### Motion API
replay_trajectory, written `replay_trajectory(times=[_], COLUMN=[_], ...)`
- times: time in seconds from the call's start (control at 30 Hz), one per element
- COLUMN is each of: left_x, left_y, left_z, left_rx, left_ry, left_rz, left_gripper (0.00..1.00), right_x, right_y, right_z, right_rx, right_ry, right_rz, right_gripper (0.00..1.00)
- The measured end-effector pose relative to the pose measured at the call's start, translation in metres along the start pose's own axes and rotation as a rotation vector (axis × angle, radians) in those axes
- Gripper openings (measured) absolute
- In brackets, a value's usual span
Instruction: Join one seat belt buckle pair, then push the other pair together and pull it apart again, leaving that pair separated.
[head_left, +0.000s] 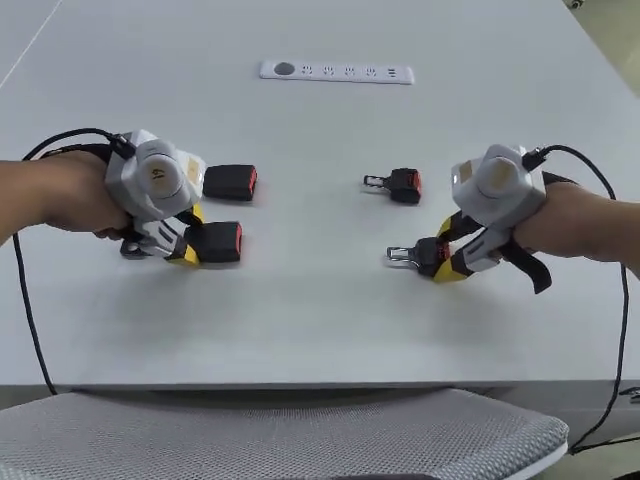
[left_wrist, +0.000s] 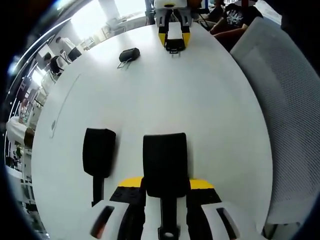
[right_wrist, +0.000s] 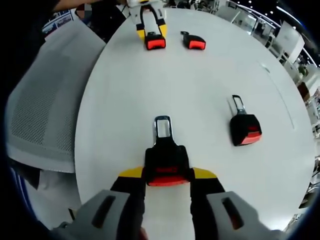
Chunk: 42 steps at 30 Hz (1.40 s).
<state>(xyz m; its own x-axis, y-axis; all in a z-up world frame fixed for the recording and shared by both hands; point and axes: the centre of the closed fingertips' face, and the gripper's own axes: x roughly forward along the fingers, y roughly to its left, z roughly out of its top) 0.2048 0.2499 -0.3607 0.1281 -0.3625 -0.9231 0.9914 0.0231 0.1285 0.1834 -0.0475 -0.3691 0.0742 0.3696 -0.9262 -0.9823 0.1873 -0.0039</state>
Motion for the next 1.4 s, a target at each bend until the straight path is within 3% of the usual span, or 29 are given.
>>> replay_trajectory(times=[0.73,1.17,1.4], left_x=[-0.001,-0.002,0.006], left_y=[0.002,0.0,0.009], left_z=[-0.001,0.001,-0.006], left_rx=[0.001,-0.005,-0.002], left_ry=[-0.011,-0.004,-0.002], left_rz=[-0.017,-0.02,-0.018], left_gripper=[0.32,0.32,0.32], right_x=[0.003,0.025,0.036], right_y=[-0.003,0.003,0.006], right_z=[0.014,0.07,0.096], right_rx=[-0.012,-0.067,-0.074], right_ry=[-0.053,-0.146,-0.175], right_rz=[-0.016,-0.01,-0.008], right_gripper=[0.35,0.35,0.35])
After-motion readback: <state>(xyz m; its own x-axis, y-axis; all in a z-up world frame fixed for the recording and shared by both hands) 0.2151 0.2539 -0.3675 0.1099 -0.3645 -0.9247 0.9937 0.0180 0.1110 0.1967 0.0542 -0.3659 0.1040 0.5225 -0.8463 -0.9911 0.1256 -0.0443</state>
